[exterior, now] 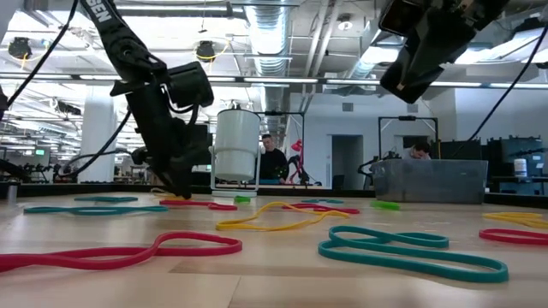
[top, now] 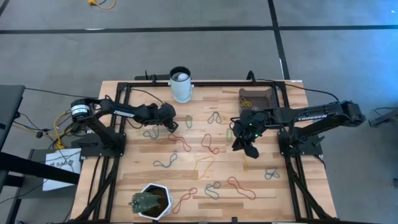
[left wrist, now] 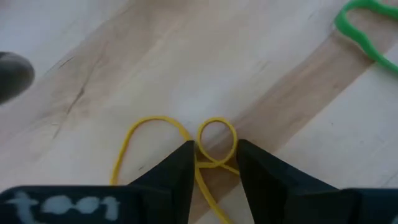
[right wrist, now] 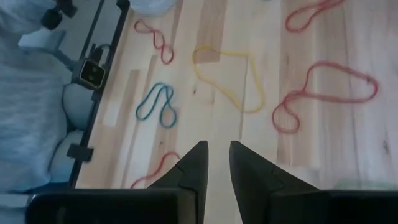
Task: Pick and place items into bin
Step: Put the top yellow rubber band into the bin
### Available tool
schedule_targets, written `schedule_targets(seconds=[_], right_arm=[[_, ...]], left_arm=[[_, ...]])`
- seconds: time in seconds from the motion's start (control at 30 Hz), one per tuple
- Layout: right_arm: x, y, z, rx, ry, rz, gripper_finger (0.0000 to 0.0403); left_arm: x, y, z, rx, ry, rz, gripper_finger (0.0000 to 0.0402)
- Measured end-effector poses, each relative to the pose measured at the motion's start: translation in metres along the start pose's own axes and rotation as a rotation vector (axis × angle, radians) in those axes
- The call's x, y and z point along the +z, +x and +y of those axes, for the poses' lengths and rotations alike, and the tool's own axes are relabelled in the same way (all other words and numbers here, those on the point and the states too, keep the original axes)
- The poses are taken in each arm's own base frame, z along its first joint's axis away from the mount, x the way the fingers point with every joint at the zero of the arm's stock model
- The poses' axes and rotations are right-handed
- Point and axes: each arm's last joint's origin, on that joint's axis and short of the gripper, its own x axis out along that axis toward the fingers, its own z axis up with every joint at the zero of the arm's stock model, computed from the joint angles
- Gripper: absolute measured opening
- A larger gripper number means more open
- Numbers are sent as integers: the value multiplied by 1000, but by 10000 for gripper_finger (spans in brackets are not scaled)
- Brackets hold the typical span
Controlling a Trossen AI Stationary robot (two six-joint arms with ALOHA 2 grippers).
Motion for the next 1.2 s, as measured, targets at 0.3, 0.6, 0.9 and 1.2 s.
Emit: schedule_targets(seconds=[0.3, 0.6, 0.9, 1.2], right_arm=[[0, -1, 0, -13, -3, -7, 59], [0, -1, 0, -13, 32, -6, 59], [0, 0, 3, -6, 35, -1, 59], [27, 30, -12, -256, -88, -219, 59]], left_arm=[[2, -5, -2, -50, 14, -16, 4], [32, -72, -16, -204, 23, -228, 0], [83, -182, -36, -414, 168, -574, 0], [100, -224, -45, -406, 253, -652, 0]])
